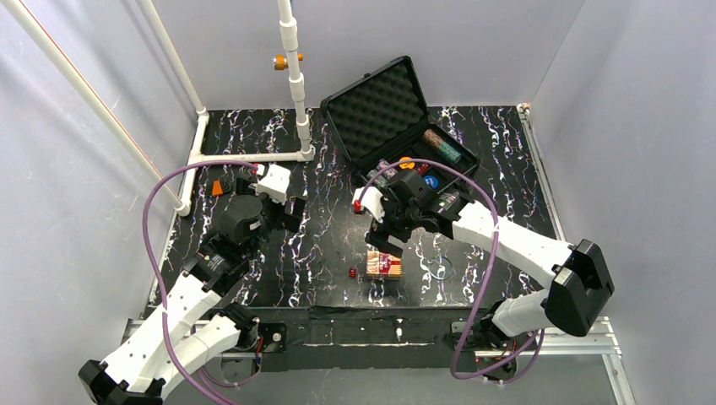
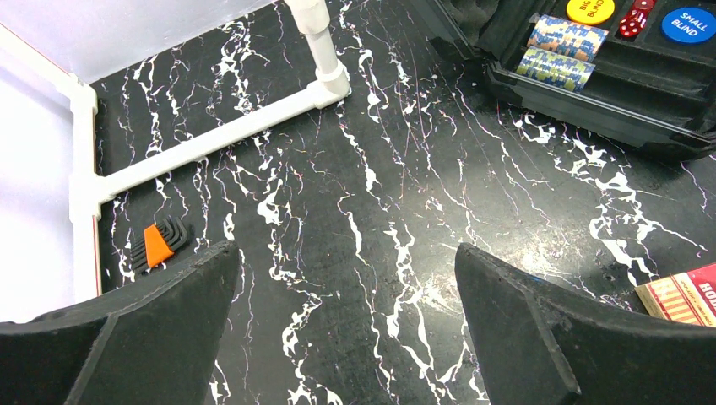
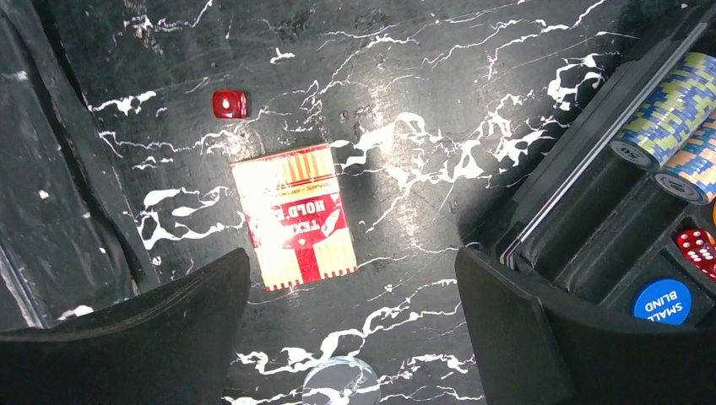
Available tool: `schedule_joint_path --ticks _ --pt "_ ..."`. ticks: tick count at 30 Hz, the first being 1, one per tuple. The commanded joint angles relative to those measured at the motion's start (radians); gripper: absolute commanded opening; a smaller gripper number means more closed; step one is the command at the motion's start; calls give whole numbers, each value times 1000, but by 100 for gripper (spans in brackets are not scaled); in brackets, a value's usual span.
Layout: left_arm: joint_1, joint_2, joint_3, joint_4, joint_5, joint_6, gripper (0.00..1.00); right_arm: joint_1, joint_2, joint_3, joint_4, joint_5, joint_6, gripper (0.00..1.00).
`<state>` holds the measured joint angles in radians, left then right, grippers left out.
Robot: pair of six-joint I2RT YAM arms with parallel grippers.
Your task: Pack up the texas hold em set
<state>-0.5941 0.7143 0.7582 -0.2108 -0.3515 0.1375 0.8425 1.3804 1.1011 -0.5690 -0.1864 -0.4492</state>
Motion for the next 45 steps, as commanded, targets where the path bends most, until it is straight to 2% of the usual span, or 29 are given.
schedule_joint_path --ticks 1,24,45 --pt "-3 -13 -16 -7 -1 4 99 31 -24 -21 55 59 -72 98" --pt "-3 -21 -17 -10 -4 12 99 121 116 -136 144 104 -124 99" --pt "-3 -19 -17 -11 -3 14 99 151 236 -112 112 91 -116 98"
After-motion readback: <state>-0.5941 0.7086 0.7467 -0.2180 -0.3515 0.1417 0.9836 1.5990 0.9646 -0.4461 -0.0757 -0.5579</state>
